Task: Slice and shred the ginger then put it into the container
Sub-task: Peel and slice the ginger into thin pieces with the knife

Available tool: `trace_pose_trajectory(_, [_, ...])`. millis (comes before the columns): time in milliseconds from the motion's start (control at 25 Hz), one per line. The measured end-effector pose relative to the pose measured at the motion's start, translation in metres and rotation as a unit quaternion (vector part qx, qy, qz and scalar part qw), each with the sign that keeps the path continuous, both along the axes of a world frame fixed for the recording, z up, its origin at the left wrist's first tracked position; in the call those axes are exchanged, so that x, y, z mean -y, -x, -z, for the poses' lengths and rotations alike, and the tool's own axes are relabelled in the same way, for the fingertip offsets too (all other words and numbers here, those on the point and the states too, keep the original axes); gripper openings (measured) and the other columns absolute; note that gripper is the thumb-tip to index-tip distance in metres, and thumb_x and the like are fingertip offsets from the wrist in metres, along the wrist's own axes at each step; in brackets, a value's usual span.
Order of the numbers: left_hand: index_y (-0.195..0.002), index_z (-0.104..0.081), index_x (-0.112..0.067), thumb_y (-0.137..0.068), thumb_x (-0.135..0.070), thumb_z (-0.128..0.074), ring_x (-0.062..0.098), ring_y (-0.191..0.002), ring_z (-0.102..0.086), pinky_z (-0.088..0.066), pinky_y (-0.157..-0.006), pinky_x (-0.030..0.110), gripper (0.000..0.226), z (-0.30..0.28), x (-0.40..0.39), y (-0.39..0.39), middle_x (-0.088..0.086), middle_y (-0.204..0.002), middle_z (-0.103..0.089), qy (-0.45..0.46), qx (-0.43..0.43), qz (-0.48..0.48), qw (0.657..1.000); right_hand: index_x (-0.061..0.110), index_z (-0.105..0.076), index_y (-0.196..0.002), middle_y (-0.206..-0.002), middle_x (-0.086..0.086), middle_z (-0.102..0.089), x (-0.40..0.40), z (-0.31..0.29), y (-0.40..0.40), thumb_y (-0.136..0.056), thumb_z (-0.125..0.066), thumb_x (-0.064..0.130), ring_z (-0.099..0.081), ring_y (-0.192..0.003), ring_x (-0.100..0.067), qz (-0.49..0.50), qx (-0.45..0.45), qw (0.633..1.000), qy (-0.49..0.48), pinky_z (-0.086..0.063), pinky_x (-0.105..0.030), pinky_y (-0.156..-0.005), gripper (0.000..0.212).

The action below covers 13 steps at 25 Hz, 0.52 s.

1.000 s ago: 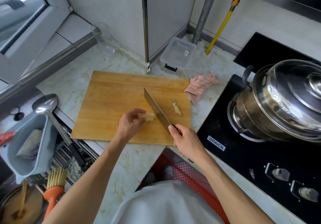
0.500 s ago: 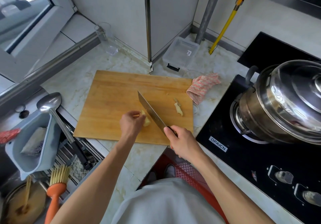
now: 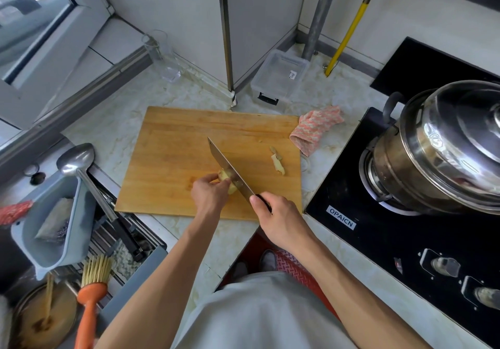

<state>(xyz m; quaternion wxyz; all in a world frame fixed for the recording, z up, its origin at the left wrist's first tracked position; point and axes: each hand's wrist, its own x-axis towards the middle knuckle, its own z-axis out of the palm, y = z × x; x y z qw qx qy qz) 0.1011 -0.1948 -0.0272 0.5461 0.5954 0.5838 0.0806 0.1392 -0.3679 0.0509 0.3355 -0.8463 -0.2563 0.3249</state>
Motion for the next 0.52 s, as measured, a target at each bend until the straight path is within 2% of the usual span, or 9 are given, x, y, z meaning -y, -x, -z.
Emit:
trace_pose_trajectory(160, [-0.126,-0.066,-0.019,-0.086,-0.023,-0.073,0.025,-0.086,-0.071,-0.059,-0.084,0.042,0.041,-0.0017,0.0026,0.0001,0.006,-0.094,-0.074,-0.015,-0.015,0.016,1.000,0.013,-0.046,-0.078,-0.060,0.003,-0.041,-0.0029,-0.0029,0.0020,-0.105,-0.040,0.045,-0.036,-0.053,-0.013,0.009,0.002,1.000,0.005,-0.027,-0.031,-0.051,0.042])
trace_pose_trajectory(320, [-0.128,-0.065,-0.019,-0.087,-0.026,-0.072,0.026,-0.091,-0.071,-0.058,-0.087,0.042,0.041,-0.0023,0.0038,0.0008,0.006,-0.098,-0.074,-0.013,-0.012,0.019,1.000,0.018,-0.040,-0.073,-0.060,0.002,-0.041,-0.0043,-0.0045,0.0042,-0.105,-0.040,0.046,-0.037,-0.054,-0.014,0.003,0.003,1.000,0.009,-0.027,-0.031,-0.050,0.042])
trace_pose_trajectory(520, [-0.127,-0.066,-0.019,-0.088,-0.024,-0.071,0.026,-0.091,-0.070,-0.058,-0.087,0.042,0.040,-0.0046,0.0052,0.0013,0.006,-0.101,-0.074,-0.019,-0.017,0.020,0.999,0.014,-0.043,-0.077,-0.061,0.002,-0.040,-0.0030,-0.0043,0.0043,-0.105,-0.039,0.046,-0.037,-0.057,-0.014,0.013,0.002,1.000,0.014,-0.027,-0.034,-0.052,0.043])
